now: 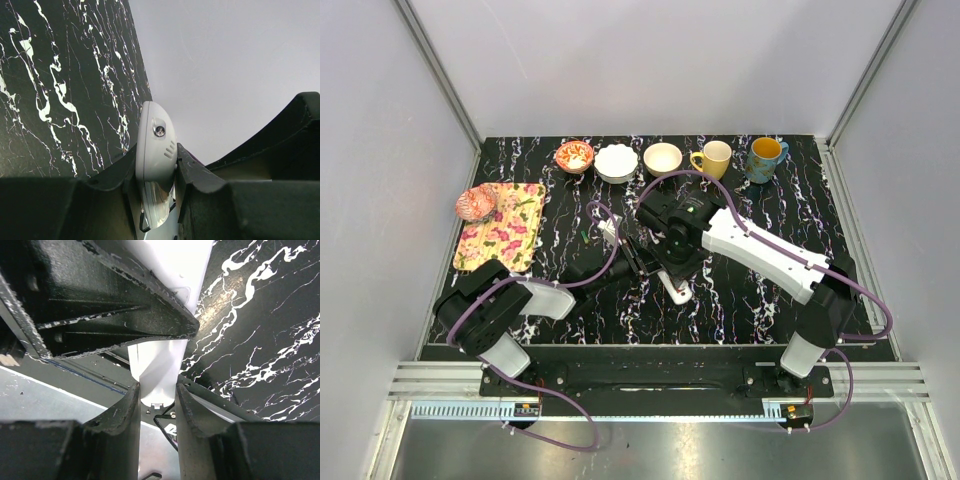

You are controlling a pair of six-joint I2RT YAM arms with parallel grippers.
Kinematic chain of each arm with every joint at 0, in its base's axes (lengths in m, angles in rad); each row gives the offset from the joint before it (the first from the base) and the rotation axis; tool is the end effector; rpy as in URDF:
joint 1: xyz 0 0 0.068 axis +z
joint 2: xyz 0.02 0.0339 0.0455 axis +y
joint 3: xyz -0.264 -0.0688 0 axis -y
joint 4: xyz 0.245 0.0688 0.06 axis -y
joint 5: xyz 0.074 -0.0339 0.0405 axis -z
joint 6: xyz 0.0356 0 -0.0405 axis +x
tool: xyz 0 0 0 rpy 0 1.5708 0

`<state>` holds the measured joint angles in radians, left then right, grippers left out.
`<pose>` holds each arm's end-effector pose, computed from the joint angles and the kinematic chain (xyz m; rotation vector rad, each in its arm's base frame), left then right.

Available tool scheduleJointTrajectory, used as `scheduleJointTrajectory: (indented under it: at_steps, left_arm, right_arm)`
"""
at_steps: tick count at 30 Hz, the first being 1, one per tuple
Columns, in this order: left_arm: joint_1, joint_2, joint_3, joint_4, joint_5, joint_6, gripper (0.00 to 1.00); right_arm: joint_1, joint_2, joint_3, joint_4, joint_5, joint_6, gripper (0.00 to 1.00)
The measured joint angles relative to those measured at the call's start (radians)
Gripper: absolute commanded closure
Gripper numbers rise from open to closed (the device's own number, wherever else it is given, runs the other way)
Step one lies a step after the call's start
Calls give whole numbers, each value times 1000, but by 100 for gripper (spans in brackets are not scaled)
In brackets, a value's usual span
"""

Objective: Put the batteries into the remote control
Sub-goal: Load the battery cover into the remote control.

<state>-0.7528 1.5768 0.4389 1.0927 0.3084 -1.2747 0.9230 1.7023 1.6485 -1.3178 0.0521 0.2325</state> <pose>0.2018 -0.2039 0.1754 -0.2207 1.9369 -1.7229 0.1971 0.2574 0.3146 -0.9894 2.7737 0.0964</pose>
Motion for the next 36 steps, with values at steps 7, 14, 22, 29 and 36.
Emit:
scheduleJointTrajectory:
  at_steps: [7,14,22,29,36]
  left_arm:
    - [0,-6,0,-1,-1,3,100]
    - [0,-9,0,-5,-3,6,100]
    - [0,-16,0,-7,-4,11,100]
    - [0,-16,0,-7,-3,10,100]
    - [0,-16,0,-6,-3,10,100]
  right_arm:
    - [0,0,0,9,-13,3,100]
    - [0,0,0,11,-12,7,100]
    - [0,-2,-3,12,-11,8,100]
    - [0,-4,-3,12,-8,8,100]
    - [0,-8,-3,11,-7,11,100]
